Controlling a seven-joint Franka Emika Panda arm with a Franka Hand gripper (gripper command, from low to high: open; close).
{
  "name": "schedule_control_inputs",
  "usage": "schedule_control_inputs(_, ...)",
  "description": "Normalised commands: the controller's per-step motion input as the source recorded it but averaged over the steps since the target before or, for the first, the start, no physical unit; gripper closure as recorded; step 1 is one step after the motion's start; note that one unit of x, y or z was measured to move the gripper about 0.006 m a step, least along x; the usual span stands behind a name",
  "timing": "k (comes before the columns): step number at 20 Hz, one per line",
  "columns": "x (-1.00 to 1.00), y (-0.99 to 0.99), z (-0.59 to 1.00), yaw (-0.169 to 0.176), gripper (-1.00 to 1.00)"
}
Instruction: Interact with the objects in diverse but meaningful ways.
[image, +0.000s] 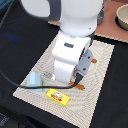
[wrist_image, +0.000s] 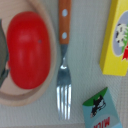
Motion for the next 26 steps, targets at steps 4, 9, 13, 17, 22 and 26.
schedule_control_inputs(4, 0.31, -0.82, -0.01, -0.028, -1.0)
schedule_control_inputs(9, 0.1, -0.54, -0.26, -0.006, -1.0)
schedule_control_inputs(13, 0.01, -0.31, -0.37, 0.0, -1.0)
schedule_control_inputs(17, 0.0, -0.25, -0.39, 0.0, -1.0)
schedule_control_inputs(22, 0.0, -0.2, -0.32, 0.0, -1.0)
schedule_control_inputs(26, 0.0, -0.2, -0.21, 0.0, 1.0)
